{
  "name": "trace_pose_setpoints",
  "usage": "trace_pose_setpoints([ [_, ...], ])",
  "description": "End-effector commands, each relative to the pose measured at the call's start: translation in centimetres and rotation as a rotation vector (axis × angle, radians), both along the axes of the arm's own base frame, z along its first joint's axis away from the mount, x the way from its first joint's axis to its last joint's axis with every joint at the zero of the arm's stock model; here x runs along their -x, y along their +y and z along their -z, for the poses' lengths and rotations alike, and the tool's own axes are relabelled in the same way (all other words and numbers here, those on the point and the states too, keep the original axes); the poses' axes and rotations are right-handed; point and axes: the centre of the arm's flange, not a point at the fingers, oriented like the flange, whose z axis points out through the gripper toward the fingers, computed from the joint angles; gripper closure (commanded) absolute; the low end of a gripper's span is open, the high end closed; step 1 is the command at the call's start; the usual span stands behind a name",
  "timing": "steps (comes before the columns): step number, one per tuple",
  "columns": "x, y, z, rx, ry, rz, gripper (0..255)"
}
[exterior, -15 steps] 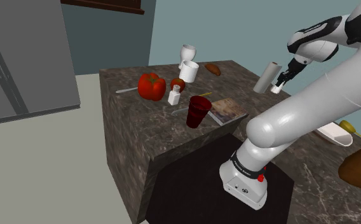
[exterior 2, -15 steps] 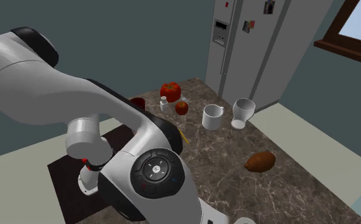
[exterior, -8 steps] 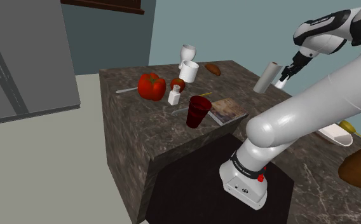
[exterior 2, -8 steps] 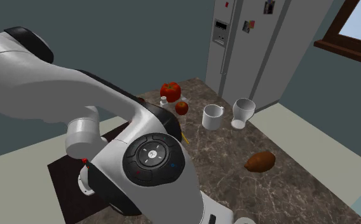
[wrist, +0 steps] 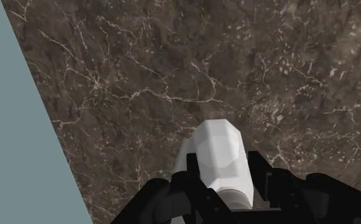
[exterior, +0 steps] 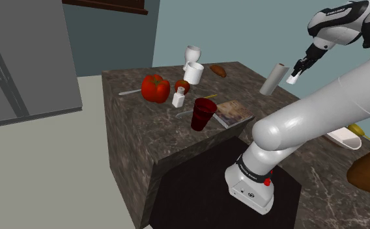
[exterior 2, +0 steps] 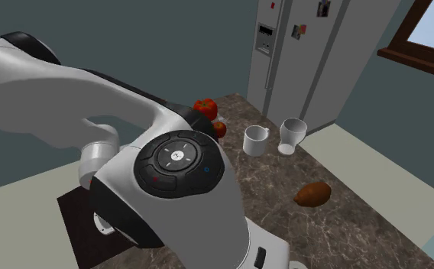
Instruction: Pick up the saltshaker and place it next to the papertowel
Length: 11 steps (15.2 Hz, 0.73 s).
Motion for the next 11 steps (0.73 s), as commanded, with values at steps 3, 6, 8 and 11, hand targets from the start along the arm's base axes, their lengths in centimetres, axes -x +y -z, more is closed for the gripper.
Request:
trace_pose_setpoints([
  [3,0.0,0.0,-2.1,0.000,0.000,0.000,255],
  [6,0.0,0.0,-3.6,0.000,0.000,0.000,255],
  [8,0.0,0.0,-4.7,0.000,0.000,0.000,255],
  [11,0.0,0.0,-6.3,0.000,0.000,0.000,255],
])
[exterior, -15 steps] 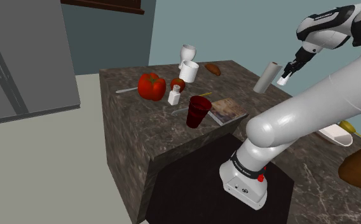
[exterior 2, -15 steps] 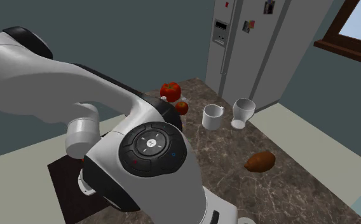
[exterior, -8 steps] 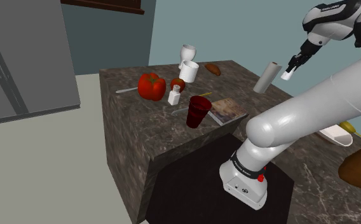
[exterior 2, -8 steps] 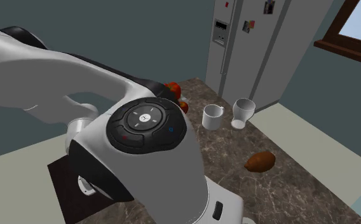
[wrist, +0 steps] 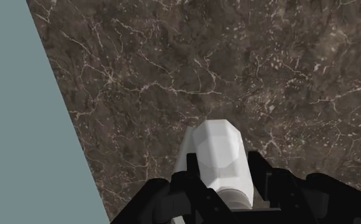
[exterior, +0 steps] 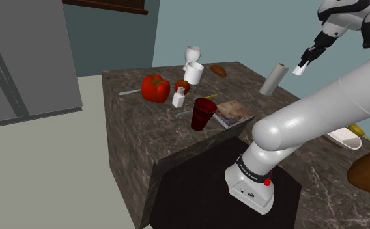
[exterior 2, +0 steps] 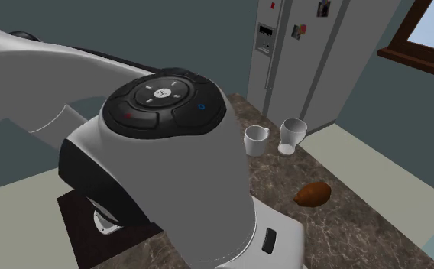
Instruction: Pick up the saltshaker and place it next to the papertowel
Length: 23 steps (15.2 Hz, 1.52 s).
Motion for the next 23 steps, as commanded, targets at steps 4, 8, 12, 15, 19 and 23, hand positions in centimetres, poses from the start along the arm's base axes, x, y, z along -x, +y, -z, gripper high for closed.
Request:
trace_pose_setpoints([
  [4,0.0,0.0,-2.7,0.000,0.000,0.000,255],
  [8,0.0,0.0,-4.8,0.000,0.000,0.000,255],
  [12,0.0,0.0,-6.9,0.000,0.000,0.000,255],
  [15,-1.3,-0.4,-7.8,0.000,0.000,0.000,255],
  [19,-6.2,-2.3,-7.8,0.000,0.000,0.000,255],
  [23,-11.1,-4.2,-7.8,0.000,0.000,0.000,255],
])
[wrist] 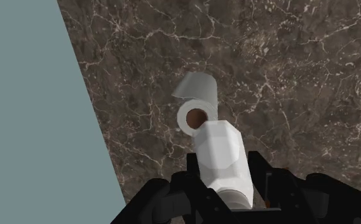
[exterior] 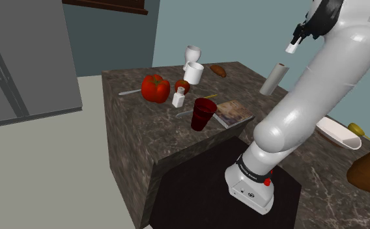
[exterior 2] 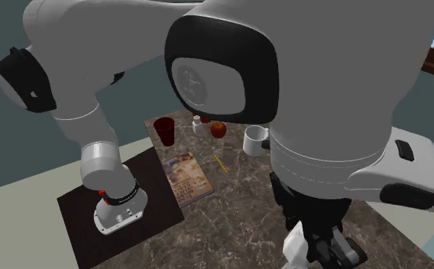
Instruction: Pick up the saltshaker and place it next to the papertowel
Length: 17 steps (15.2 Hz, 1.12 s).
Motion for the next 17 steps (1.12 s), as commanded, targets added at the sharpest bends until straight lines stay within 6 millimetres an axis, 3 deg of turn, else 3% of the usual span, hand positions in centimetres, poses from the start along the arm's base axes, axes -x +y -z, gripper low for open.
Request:
trace_pose_setpoints([
  [1,-2.4,-1.1,0.0,0.000,-0.002,-0.003,255],
  [4,-5.9,-2.4,0.0,0.000,-0.002,-0.003,255],
  [17,-5.9,-2.4,6.9,0.000,-0.002,-0.003,255],
])
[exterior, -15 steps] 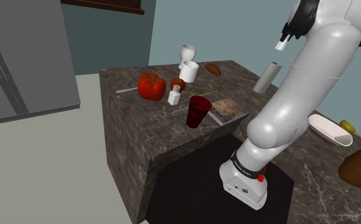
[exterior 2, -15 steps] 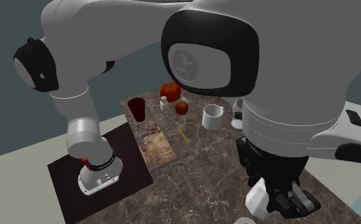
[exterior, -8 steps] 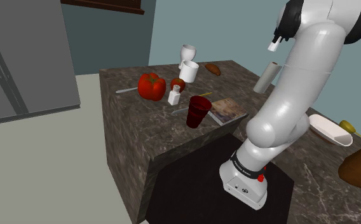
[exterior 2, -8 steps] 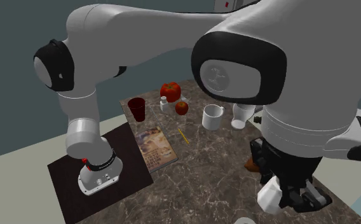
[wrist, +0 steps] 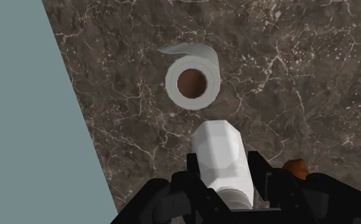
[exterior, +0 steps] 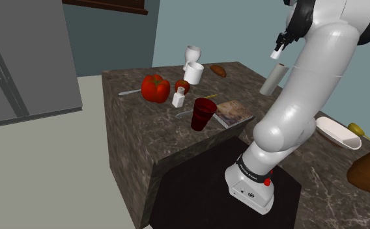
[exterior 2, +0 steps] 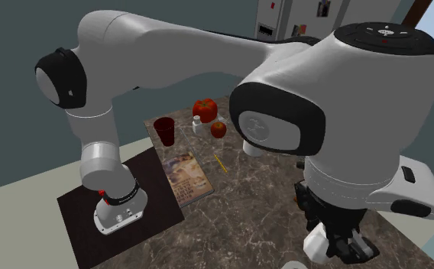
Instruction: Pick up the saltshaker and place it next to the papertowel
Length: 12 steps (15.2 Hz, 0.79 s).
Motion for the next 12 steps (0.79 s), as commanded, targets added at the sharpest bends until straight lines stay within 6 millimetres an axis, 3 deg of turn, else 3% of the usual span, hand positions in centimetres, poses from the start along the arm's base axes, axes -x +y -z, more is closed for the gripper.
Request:
trace_pose_setpoints([
  [1,0.1,0.1,1.1,0.001,0.000,0.000,255],
  [12,0.1,0.1,6.9,0.001,0.000,0.000,255],
])
